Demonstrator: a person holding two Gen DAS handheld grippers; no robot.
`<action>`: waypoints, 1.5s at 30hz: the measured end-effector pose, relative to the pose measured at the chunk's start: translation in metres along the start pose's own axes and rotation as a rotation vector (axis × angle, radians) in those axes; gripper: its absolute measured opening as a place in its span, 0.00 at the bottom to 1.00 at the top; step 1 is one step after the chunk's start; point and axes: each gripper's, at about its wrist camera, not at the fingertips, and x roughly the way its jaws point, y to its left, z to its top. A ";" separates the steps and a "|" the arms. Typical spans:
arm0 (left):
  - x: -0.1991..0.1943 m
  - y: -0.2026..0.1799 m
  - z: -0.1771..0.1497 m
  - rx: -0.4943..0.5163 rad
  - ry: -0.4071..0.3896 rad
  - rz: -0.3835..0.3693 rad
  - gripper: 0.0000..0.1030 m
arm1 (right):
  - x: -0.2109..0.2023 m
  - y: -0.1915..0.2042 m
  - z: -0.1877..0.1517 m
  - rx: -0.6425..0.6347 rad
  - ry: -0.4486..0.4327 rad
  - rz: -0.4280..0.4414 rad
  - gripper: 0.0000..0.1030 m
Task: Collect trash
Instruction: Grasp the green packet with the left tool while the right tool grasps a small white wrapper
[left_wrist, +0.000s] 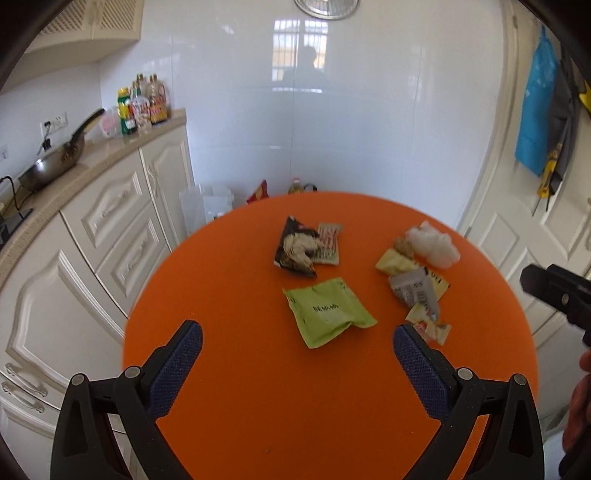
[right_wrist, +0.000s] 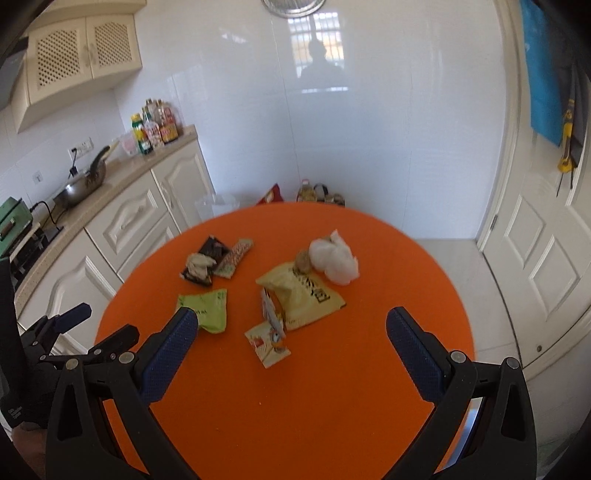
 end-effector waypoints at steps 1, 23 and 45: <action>0.012 0.002 0.009 0.005 0.011 -0.001 0.99 | 0.007 0.000 -0.002 0.003 0.016 0.006 1.00; 0.227 -0.036 0.091 0.102 0.175 -0.042 0.67 | 0.111 0.003 0.004 -0.007 0.202 0.117 0.57; 0.273 -0.043 0.132 0.015 0.133 -0.186 0.16 | 0.110 -0.013 0.000 0.062 0.182 0.216 0.05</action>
